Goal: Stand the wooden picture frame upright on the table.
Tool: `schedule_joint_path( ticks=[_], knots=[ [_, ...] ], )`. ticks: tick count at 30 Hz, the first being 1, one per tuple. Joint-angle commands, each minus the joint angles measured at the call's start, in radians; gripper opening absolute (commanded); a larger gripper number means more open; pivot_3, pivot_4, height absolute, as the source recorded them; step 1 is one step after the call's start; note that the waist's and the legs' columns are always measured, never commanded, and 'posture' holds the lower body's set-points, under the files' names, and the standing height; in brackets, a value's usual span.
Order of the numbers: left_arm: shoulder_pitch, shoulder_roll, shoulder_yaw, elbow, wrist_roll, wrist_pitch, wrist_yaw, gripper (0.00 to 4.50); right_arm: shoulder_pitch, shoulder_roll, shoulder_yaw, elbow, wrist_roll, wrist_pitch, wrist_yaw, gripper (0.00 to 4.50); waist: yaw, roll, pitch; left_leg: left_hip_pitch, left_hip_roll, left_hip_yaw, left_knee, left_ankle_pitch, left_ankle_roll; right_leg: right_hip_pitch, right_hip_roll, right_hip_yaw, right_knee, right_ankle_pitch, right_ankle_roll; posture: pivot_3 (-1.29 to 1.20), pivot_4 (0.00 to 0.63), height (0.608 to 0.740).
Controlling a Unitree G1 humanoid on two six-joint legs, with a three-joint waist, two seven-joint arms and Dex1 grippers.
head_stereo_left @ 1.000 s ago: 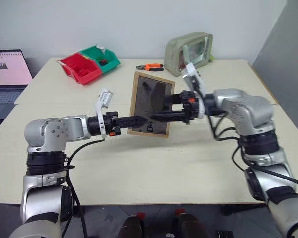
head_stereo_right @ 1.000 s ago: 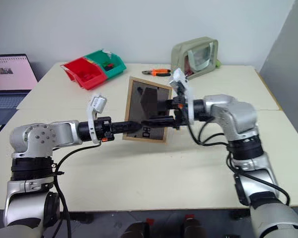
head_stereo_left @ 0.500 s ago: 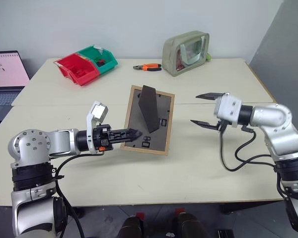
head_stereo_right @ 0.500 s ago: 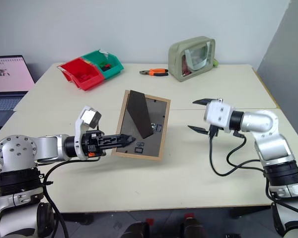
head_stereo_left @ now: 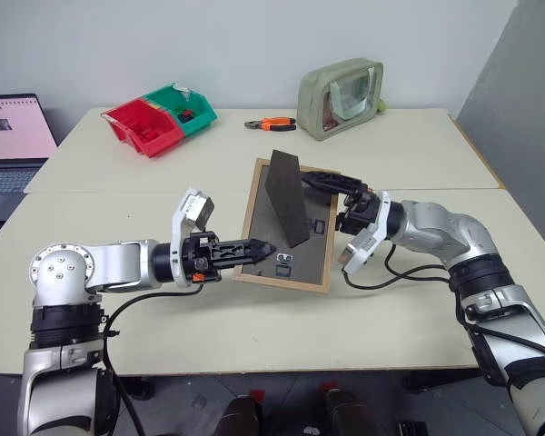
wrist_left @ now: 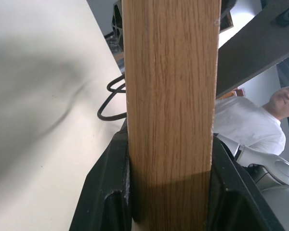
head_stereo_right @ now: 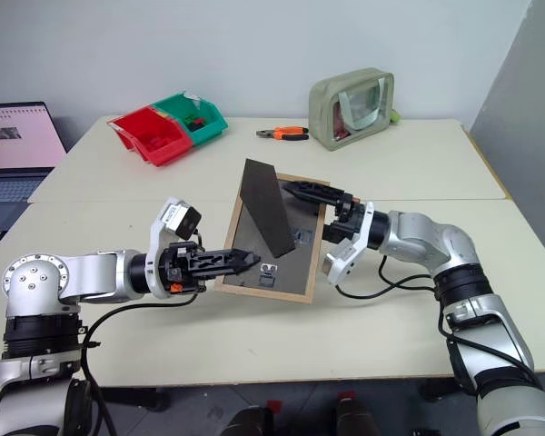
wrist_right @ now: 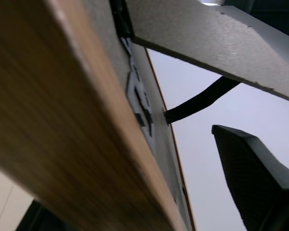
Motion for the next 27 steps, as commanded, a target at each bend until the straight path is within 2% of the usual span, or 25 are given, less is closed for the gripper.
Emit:
schedule_joint_path(
  ticks=[1, 2, 4, 7, 12, 14, 17, 19, 21, 24, 27],
  knots=[
    [0.026, 0.051, -0.023, -0.057, -0.117, -0.090, 0.053, 1.28, -0.052, -0.035, -0.008, -0.007, -0.020, -0.011, -0.091, 2.76, 0.001, 0.000, 0.000, 0.000, 0.000, 0.000, 0.000, 0.000, 0.000, 0.000, 0.000, 0.000, 0.000, 0.000, 0.000, 0.00, 0.150, 0.740],
    [0.034, 0.058, -0.030, -0.064, -0.126, -0.105, 0.057, 1.28, -0.055, -0.041, -0.002, -0.003, -0.022, -0.014, -0.103, 2.40, 0.000, 0.000, 0.000, 0.000, 0.000, 0.000, 0.000, 0.000, 0.000, 0.000, 0.000, 0.000, 0.000, 0.000, 0.000, 0.00, 0.150, 0.740],
    [0.044, 0.064, -0.037, -0.073, -0.130, -0.125, 0.055, 1.98, -0.062, -0.054, 0.010, 0.007, -0.028, -0.019, -0.122, 2.01, -0.001, 0.000, 0.000, 0.000, -0.001, 0.000, 0.000, 0.000, 0.000, 0.000, 0.000, 0.000, 0.000, 0.000, 0.000, 0.00, 0.150, 0.740],
    [0.059, 0.080, -0.041, -0.083, -0.130, -0.150, 0.048, 2.53, -0.076, -0.070, 0.034, 0.049, -0.015, -0.026, -0.127, 1.41, -0.002, 0.000, 0.000, 0.001, -0.001, 0.000, 0.000, 0.000, 0.000, 0.000, 0.002, 0.000, 0.000, 0.000, 0.000, 0.00, 0.150, 0.740],
    [0.112, 0.150, 0.044, -0.113, -0.130, -0.191, 0.035, 3.45, -0.124, -0.066, 0.077, 0.188, 0.055, -0.042, -0.087, 1.35, -0.010, 0.000, 0.000, 0.001, -0.001, 0.001, 0.000, 0.000, 0.001, 0.000, 0.002, 0.001, 0.001, 0.000, 0.000, 0.00, 0.150, 0.740],
    [0.154, 0.215, 0.135, -0.117, -0.130, -0.225, 0.051, 3.81, -0.153, -0.017, 0.095, 0.317, 0.228, -0.030, 0.050, 1.35, -0.012, 0.000, 0.000, 0.001, -0.001, 0.001, 0.000, 0.000, 0.001, 0.000, 0.002, 0.000, 0.001, 0.000, -0.001, 0.00, 0.150, 0.740],
    [0.275, 0.321, 0.327, -0.164, -0.099, -0.260, 0.060, 4.45, -0.160, 0.111, 0.053, 0.426, 0.614, 0.164, 0.478, 1.35, -0.033, -0.004, 0.001, 0.003, 0.001, 0.001, -0.001, -0.002, 0.004, 0.001, 0.003, 0.000, 0.001, 0.000, -0.004, 0.00, 0.150, 0.740],
    [0.370, 0.347, 0.423, -0.277, 0.004, -0.259, 0.027, 4.50, -0.159, 0.187, 0.003, 0.442, 0.794, 0.367, 0.756, 1.34, -0.045, -0.004, 0.002, 0.006, 0.004, 0.001, -0.002, -0.002, 0.005, 0.002, 0.003, 0.001, 0.001, 0.000, -0.005, 0.00, 0.150, 0.740],
    [0.469, 0.337, 0.462, -0.479, 0.221, -0.327, 0.019, 4.50, -0.172, 0.270, -0.062, 0.458, 0.934, 0.622, 0.955, 1.34, -0.037, -0.004, 0.001, 0.006, 0.007, 0.000, -0.003, -0.002, 0.004, 0.003, 0.002, 0.000, 0.001, 0.000, -0.005, 0.00, 0.150, 0.740],
    [0.587, 0.264, 0.401, -0.722, 0.554, -0.513, 0.001, 4.50, -0.209, 0.368, -0.156, 0.508, 1.053, 0.944, 1.043, 1.34, -0.027, -0.004, 0.002, 0.006, 0.006, 0.000, -0.003, -0.002, 0.004, 0.004, 0.002, 0.000, 0.000, 0.000, -0.005, 0.00, 0.150, 0.740],
    [0.645, 0.164, 0.283, -0.807, 0.782, -0.654, 0.013, 4.50, -0.214, 0.431, -0.200, 0.577, 1.074, 1.089, 1.021, 1.34, -0.007, -0.004, 0.002, 0.006, 0.004, 0.000, -0.003, -0.002, 0.003, 0.004, 0.002, -0.001, 0.001, 0.000, -0.006, 0.00, 0.150, 0.740]
  ],
)
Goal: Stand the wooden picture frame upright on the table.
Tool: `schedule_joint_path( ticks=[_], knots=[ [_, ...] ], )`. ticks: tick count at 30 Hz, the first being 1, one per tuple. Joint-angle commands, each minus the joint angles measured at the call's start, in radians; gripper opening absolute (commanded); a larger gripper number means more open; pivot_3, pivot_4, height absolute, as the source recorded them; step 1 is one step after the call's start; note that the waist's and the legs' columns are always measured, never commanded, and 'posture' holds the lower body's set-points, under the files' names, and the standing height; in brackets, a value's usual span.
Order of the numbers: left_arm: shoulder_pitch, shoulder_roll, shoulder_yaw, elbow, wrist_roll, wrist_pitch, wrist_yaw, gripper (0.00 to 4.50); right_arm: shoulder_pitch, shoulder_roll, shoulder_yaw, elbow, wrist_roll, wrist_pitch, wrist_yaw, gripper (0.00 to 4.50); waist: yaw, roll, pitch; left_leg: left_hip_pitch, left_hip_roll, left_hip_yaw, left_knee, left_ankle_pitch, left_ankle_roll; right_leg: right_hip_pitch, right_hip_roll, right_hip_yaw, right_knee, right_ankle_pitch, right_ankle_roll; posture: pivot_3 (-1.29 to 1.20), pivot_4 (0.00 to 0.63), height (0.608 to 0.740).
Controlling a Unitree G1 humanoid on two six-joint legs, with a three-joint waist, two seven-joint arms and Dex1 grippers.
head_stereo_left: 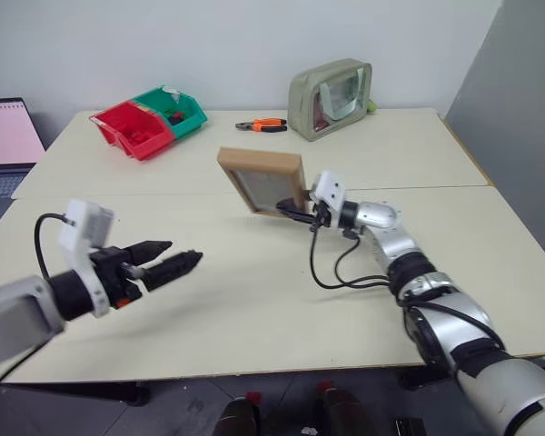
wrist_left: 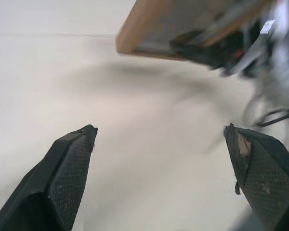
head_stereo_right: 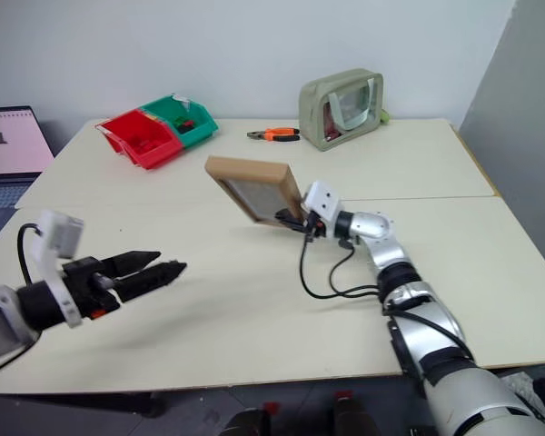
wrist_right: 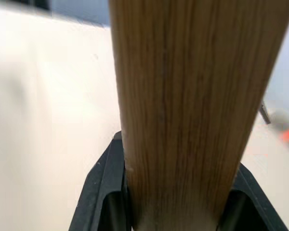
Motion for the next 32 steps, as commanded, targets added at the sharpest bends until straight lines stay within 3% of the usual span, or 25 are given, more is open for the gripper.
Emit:
schedule_joint_path(
  ticks=[1, 5, 10, 12, 13, 17, 20, 23, 28, 32],
  knots=[
    [0.043, -0.081, -0.116, -0.107, 0.276, -0.181, 0.000, 4.50, -0.033, 0.047, -0.082, 0.046, 0.066, 0.176, -0.016, 1.34, 0.016, 0.000, 0.000, 0.000, -0.002, 0.000, 0.000, 0.000, 0.000, 0.000, 0.001, 0.000, 0.000, 0.000, 0.000, 0.00, 0.150, 0.740],
    [0.053, -0.171, -0.193, -0.127, 0.370, -0.240, 0.017, 4.50, 0.014, 0.100, -0.104, 0.092, 0.054, 0.224, -0.058, 1.34, 0.027, 0.000, 0.000, 0.000, -0.003, 0.001, 0.000, 0.000, 0.000, -0.001, 0.002, 0.000, -0.001, 0.000, 0.000, 0.00, 0.150, 0.740],
    [0.064, -0.204, -0.224, -0.096, 0.469, -0.285, -0.021, 4.50, 0.063, 0.131, -0.130, 0.102, 0.052, 0.275, -0.088, 1.34, 0.019, 0.000, -0.001, 0.000, -0.003, 0.002, 0.000, 0.000, 0.000, -0.001, 0.002, 0.001, 0.000, 0.000, 0.000, 0.00, 0.150, 0.740],
    [0.053, -0.205, -0.233, -0.079, 0.486, -0.289, -0.037, 4.50, 0.075, 0.133, -0.136, 0.096, 0.046, 0.278, -0.095, 2.04, 0.017, 0.000, -0.001, 0.000, -0.003, 0.002, 0.000, 0.000, 0.000, -0.001, 0.003, 0.001, 0.000, 0.000, 0.000, 0.00, 0.150, 0.740],
    [0.042, -0.205, -0.236, -0.070, 0.486, -0.288, -0.046, 4.50, 0.081, 0.130, -0.137, 0.087, 0.044, 0.280, -0.094, 2.07, 0.017, 0.000, -0.001, 0.000, -0.003, 0.002, 0.000, 0.000, 0.000, -0.001, 0.006, 0.000, 0.000, 0.000, 0.000, 0.00, 0.150, 0.740],
    [0.004, -0.192, -0.243, -0.025, 0.494, -0.284, -0.097, 4.50, 0.148, 0.084, -0.085, 0.003, -0.003, 0.250, -0.055, 3.19, 0.017, -0.001, -0.001, 0.000, -0.003, 0.002, 0.000, 0.000, 0.000, -0.001, 0.006, 0.001, 0.000, 0.000, 0.000, 0.00, 0.150, 0.740],
    [-0.023, -0.162, -0.245, 0.030, 0.521, -0.291, -0.159, 4.50, 0.278, -0.011, -0.021, -0.175, -0.053, 0.250, 0.005, 3.82, 0.022, -0.001, -0.001, 0.000, -0.003, 0.001, 0.000, 0.000, 0.000, 0.000, 0.006, 0.000, 0.000, 0.000, 0.000, 0.00, 0.150, 0.740],
    [-0.052, -0.109, -0.236, 0.100, 0.544, -0.294, -0.243, 4.50, 0.426, -0.165, -0.005, -0.472, -0.059, 0.372, 0.046, 4.49, 0.039, 0.000, -0.002, 0.000, -0.003, 0.000, 0.000, 0.000, 0.000, 0.001, 0.005, -0.001, -0.001, 0.000, 0.001, 0.00, 0.150, 0.740],
    [-0.147, 0.013, -0.207, 0.269, 0.529, -0.240, -0.393, 4.50, 0.567, -0.435, -0.055, -1.012, 0.009, 0.743, 0.060, 4.49, 0.047, 0.002, -0.002, 0.001, -0.004, -0.002, 0.001, 0.000, 0.001, 0.005, 0.000, -0.003, -0.003, -0.001, 0.002, 0.00, 0.150, 0.740],
    [-0.276, 0.093, -0.231, 0.401, 0.544, -0.240, -0.501, 4.50, 0.510, -0.510, -0.132, -1.324, 0.193, 1.179, 0.016, 4.49, 0.027, 0.003, -0.001, 0.003, -0.003, 0.001, 0.000, -0.001, 0.001, 0.005, 0.005, -0.001, -0.005, -0.004, 0.005, 0.00, 0.150, 0.740]
  ],
)
